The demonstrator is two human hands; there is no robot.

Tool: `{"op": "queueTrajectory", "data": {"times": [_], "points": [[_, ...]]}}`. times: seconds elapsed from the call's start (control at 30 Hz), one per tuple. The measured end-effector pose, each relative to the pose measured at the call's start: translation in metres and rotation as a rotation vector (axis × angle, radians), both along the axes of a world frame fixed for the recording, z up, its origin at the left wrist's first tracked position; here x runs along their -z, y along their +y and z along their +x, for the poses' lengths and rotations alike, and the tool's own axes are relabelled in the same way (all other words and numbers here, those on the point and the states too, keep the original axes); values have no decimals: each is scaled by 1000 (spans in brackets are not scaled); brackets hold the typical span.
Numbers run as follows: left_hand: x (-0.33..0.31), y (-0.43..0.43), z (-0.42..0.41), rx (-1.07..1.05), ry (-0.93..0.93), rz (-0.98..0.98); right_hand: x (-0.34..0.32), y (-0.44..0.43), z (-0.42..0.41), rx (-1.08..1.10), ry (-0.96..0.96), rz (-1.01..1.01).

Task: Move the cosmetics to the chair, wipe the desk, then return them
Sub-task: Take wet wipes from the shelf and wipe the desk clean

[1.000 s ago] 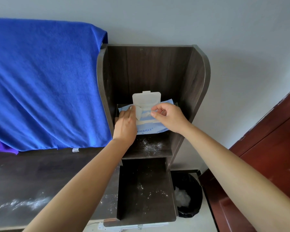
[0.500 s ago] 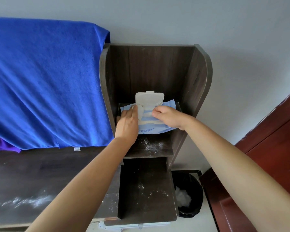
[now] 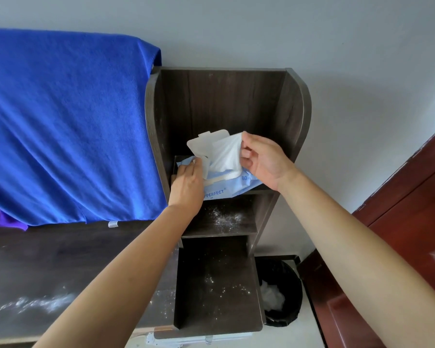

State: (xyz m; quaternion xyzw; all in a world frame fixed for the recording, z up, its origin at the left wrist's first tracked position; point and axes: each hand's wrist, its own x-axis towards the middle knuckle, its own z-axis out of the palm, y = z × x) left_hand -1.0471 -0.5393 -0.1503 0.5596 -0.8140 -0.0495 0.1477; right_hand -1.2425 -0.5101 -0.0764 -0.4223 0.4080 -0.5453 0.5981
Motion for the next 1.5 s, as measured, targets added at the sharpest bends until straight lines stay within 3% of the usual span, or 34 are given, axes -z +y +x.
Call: {"op": "queueTrajectory", "data": {"times": [0.2,0.27,0.37,0.43,0.57,0.73,0.8,0.87,0.93,1.17,1.3,1.37,1.5], "points": [[1,0,-2,-6,-41,-12,-21,-1,-5,139,-247,-58],[2,-1,-2,-10,-49,-18,-19,-2,-9,217,-36,-55],[4,-2,-1,-5,-47,-13,-3,1,-12,255,826,-13],[5,-2,-2,0,-41,-8,9,3,-11,197,1195,-3],[5,-3,-2,-2,-34,-11,7,4,-4,306,1153,-33],[4,-2,-2,-5,-40,-18,3,12,6,626,1087,-366],[4,-2,-2,-6,-39,-23,14,20,11,527,1274,-423],[4,-2,-2,-7,-45,-20,27,24,11,363,1556,-338],[4,-2,-2,-8,-50,-13,35,26,8,297,1675,-254],[-1,1,-3,-1,-46,-16,-9,27,0,569,1389,-407],[-10,10,2,9,187,-83,-41,34,-3,798,1095,-533],[-15,20,7,-8,294,-172,-42,40,-2,770,1023,-528],[-14,49,23,-2,293,-371,-14,60,8,563,884,-424]]}}
